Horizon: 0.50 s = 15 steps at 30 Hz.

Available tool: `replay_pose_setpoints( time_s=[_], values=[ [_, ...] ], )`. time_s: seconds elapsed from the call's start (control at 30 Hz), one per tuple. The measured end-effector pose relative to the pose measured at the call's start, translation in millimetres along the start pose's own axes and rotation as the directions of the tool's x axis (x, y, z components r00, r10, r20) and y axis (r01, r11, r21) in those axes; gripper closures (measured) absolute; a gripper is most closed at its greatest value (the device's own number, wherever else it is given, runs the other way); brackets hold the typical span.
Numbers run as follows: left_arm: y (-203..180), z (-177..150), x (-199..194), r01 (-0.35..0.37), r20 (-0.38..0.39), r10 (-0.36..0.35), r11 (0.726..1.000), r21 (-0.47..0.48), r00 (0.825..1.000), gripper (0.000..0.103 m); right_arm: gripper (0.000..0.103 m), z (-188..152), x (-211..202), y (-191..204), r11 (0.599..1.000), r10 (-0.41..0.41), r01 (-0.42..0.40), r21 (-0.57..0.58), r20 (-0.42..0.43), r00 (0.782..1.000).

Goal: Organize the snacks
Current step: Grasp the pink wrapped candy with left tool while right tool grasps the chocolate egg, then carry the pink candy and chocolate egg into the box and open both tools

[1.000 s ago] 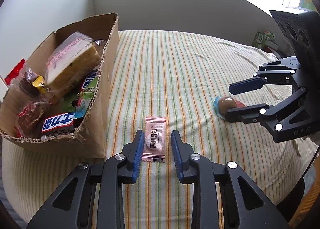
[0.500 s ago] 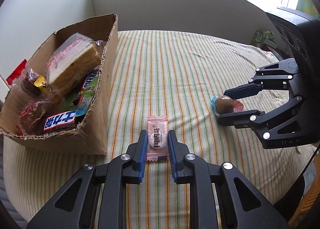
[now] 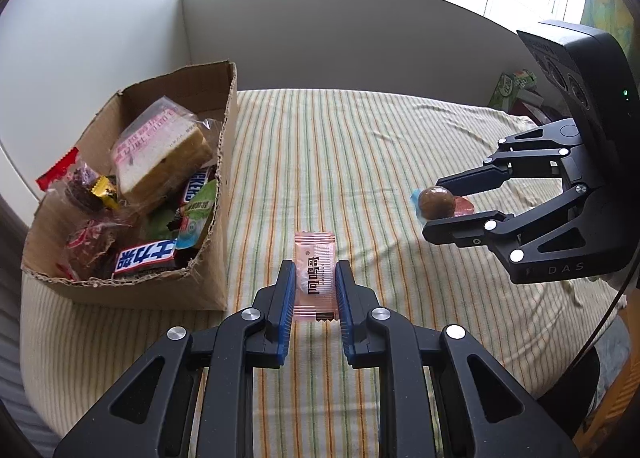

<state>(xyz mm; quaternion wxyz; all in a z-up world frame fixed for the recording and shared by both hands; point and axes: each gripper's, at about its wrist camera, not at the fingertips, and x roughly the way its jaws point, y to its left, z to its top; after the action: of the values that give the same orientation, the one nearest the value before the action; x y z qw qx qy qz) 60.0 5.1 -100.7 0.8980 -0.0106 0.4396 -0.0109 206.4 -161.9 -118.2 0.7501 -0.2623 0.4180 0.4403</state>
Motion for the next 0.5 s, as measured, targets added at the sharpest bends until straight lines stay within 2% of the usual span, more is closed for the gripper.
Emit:
replay_pose_setpoints(
  time_s=[0.23,0.5],
  values=[
    [6,6,-22,-0.007,0.041,0.006,1.000,0.022,0.999,0.085,0.061,17,-11,6,1.000,-0.007,0.007,0.011,0.031,0.999],
    [41,22,-46,-0.010,0.119,0.010,1.000,0.001,0.993,0.085,0.061,64,-23,21,0.999,0.018,-0.025,0.048,0.142,0.990]
  ],
)
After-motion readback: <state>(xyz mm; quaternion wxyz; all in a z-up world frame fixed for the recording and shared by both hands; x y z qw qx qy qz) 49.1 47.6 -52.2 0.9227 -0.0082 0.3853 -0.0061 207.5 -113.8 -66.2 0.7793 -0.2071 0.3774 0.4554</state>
